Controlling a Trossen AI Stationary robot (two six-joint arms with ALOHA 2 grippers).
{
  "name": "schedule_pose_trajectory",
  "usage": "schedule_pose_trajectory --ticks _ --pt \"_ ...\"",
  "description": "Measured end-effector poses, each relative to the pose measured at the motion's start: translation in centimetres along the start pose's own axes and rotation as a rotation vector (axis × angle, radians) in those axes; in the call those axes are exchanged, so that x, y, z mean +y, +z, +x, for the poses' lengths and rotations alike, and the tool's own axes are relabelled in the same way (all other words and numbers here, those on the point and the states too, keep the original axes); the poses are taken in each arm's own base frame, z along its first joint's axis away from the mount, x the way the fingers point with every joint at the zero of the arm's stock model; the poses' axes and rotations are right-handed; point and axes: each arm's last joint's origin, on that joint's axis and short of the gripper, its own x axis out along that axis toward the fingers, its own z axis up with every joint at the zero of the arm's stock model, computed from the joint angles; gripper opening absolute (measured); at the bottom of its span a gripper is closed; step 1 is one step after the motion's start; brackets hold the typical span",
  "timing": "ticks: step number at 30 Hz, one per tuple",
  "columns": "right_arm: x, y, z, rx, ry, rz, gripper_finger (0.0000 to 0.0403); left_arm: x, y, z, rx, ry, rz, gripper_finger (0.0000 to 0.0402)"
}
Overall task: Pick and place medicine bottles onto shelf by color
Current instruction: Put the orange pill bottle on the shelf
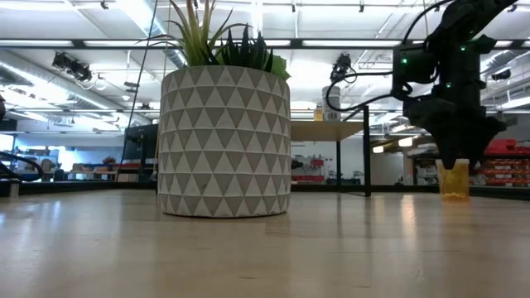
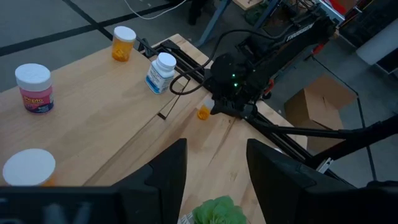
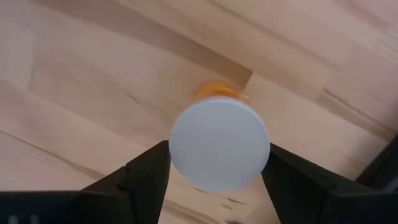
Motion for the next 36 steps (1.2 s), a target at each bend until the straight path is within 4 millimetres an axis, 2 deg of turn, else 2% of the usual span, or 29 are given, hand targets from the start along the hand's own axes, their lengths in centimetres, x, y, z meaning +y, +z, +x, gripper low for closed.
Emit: schedule_pose_trajectory --ticks 12,23,29,36 --pt "0.2 0.2 0.0 -0.020 0.014 0.016 0.0247 0.0 0.0 0.0 0.000 0.000 0.000 0.0174" --pt "0.3 0.3 -0.3 -0.018 0.024 0.021 0.0227 0.0 0.0 0.0 0.000 0.000 0.000 0.0174" --pt "1.6 0.9 -2.4 -0.055 0.075 0.001 0.0229 0.0 0.0 0.0 0.000 0.000 0.000 0.0174" --pt "3.6 0.2 -5.6 -0.050 0.113 -0.052 0.0228 0.0 0.0 0.0 0.000 0.000 0.002 0.0174"
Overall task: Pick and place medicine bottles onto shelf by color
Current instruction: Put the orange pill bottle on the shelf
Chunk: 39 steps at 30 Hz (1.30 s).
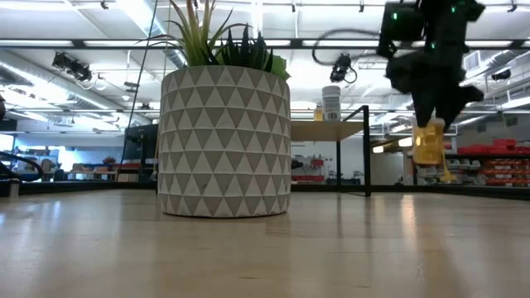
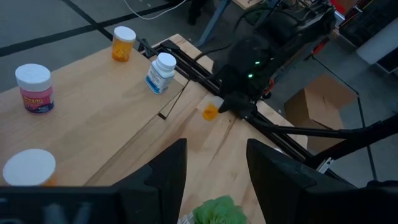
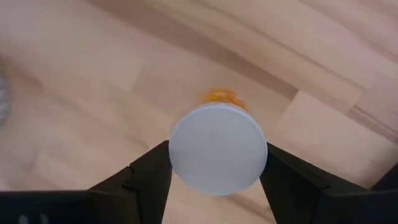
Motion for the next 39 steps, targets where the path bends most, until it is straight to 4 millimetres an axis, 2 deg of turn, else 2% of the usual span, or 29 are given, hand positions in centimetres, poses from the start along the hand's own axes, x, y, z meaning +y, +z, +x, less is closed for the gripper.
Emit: schedule_pose_trajectory --ticks 7,12,17,22,26,32,39 --pt "3.3 -0.4 -3.6 -0.051 0.100 -0.061 0.0228 0.0 0.0 0.0 0.000 0.000 0.024 0.0174" --pt "6.0 0.6 -4.5 -0.054 0.118 -0.125 0.0228 0.0 0.0 0.0 -0.006 0.010 0.044 0.0174" --pt "9.6 2.4 -4.6 -0.055 0.118 -0.223 0.0228 0.0 0.0 0.0 -0.008 0.013 0.050 0.0174" --pt "13.5 5.0 -5.6 -0.109 0.127 -0.309 0.0228 0.0 0.0 0.0 -0.008 0.013 0.050 0.0174" --pt "15.6 7.3 -6.2 -0.142 0.067 -0.376 0.0228 0.0 0.0 0.0 -0.008 0.013 0.051 0.0174" --pt "17.1 10.7 -6.2 -0.147 0.007 -0.415 0.0228 0.0 0.0 0.0 -0.006 0.013 0.051 0.0174" --pt "17.0 13.2 -5.7 -0.155 -0.011 -0.409 0.0228 0.3 -0.3 0.0 0.030 0.034 0.056 0.0174"
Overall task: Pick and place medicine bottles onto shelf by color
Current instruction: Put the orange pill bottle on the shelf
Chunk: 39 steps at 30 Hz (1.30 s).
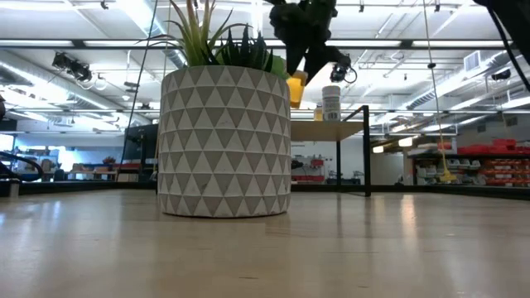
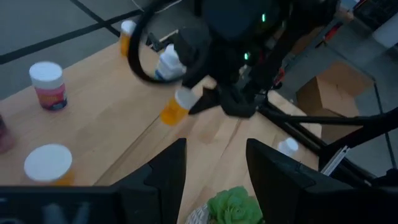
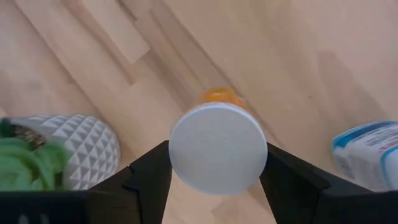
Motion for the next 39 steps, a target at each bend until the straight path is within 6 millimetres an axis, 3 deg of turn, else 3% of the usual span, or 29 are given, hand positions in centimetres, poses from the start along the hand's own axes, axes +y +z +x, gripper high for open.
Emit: schedule_pose_trajectory --ticks 19,39 --pt "-4.0 2.0 0.2 -0.047 -0.040 -0.018 0.0228 0.1 -0.2 0.0 0.022 0.013 0.002 0.0174" --pt "-4.3 2.3 0.2 -0.056 -0.017 -0.022 0.0235 0.1 -0.2 0.0 0.022 0.012 0.000 0.0174"
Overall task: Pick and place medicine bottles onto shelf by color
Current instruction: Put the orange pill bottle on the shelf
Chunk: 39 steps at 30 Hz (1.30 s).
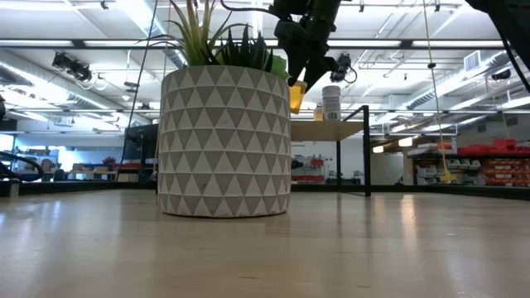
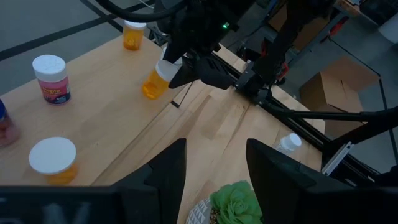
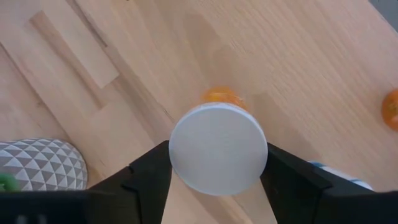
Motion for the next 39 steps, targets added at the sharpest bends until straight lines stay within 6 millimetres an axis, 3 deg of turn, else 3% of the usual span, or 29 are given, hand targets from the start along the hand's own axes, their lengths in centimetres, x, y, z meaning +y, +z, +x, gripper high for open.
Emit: schedule_pose_trajectory --ticks 27,33,39 --pt "-0.1 0.2 0.0 -0.039 -0.062 0.001 0.0243 0.0 0.0 0.0 0.001 0.000 0.000 0.0174" --pt "0.1 -0.1 -1.3 -0.075 -0.048 0.013 0.0244 0.0 0.0 0.0 0.001 0.000 0.017 0.0174" --pt "0.8 -1.5 -4.7 -0.135 -0.052 0.026 0.0244 -0.1 0.0 0.8 0.015 0.008 0.106 0.0174"
